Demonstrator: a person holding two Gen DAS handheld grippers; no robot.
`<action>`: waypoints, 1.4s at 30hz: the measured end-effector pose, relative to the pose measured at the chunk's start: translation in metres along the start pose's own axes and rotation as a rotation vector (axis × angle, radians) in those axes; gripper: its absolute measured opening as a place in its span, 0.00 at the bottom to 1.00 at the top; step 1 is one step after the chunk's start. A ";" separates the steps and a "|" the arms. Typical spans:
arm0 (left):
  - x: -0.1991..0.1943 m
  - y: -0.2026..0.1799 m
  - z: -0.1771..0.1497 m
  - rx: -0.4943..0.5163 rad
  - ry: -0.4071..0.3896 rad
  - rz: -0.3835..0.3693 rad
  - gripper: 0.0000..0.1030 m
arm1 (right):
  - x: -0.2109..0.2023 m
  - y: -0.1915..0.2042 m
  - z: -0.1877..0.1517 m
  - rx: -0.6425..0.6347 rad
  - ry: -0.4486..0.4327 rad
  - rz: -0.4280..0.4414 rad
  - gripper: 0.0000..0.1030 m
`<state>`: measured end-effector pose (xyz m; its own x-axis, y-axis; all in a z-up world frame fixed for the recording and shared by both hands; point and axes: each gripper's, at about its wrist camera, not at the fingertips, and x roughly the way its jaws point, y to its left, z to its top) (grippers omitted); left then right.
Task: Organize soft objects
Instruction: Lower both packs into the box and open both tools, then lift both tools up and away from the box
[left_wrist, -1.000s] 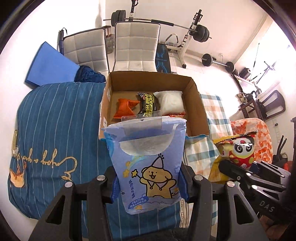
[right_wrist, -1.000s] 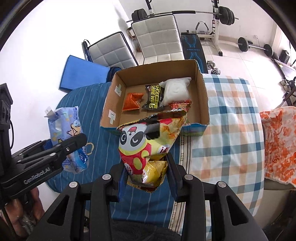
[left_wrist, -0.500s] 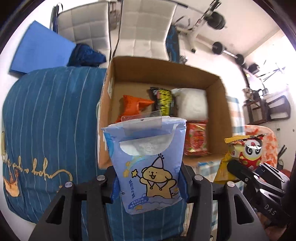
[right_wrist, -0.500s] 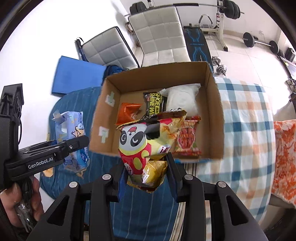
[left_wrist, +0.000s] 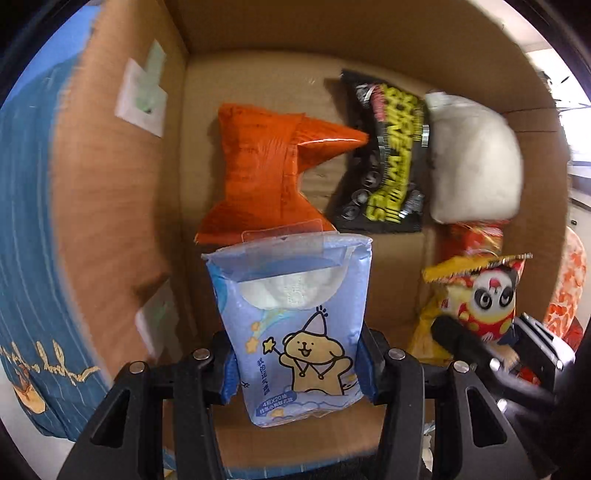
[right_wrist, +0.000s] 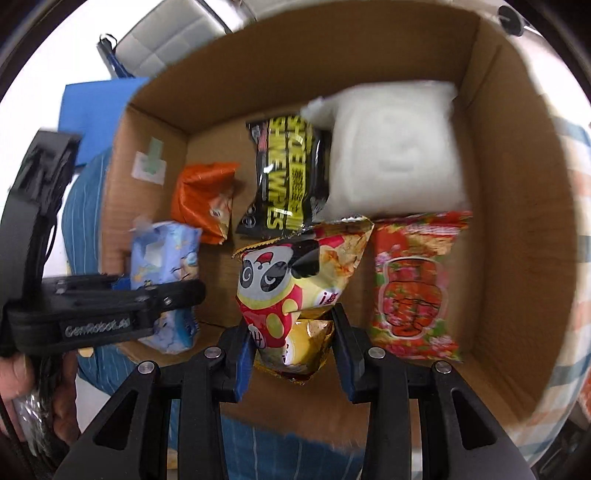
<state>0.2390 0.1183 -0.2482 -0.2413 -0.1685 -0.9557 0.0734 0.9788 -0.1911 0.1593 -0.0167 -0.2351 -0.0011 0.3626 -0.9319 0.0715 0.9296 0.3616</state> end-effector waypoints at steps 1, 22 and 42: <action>0.006 0.001 0.004 -0.003 0.014 0.003 0.46 | 0.005 0.000 0.001 -0.001 0.008 -0.001 0.39; 0.024 -0.008 0.011 0.007 0.055 0.068 0.53 | 0.069 0.015 0.022 -0.047 0.116 -0.002 0.45; -0.037 -0.035 -0.037 0.011 -0.124 0.107 0.97 | 0.012 0.015 -0.015 -0.053 -0.047 -0.204 0.67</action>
<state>0.2098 0.0947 -0.1977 -0.1104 -0.0770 -0.9909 0.1027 0.9908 -0.0884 0.1452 0.0029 -0.2401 0.0365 0.1647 -0.9857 0.0221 0.9860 0.1656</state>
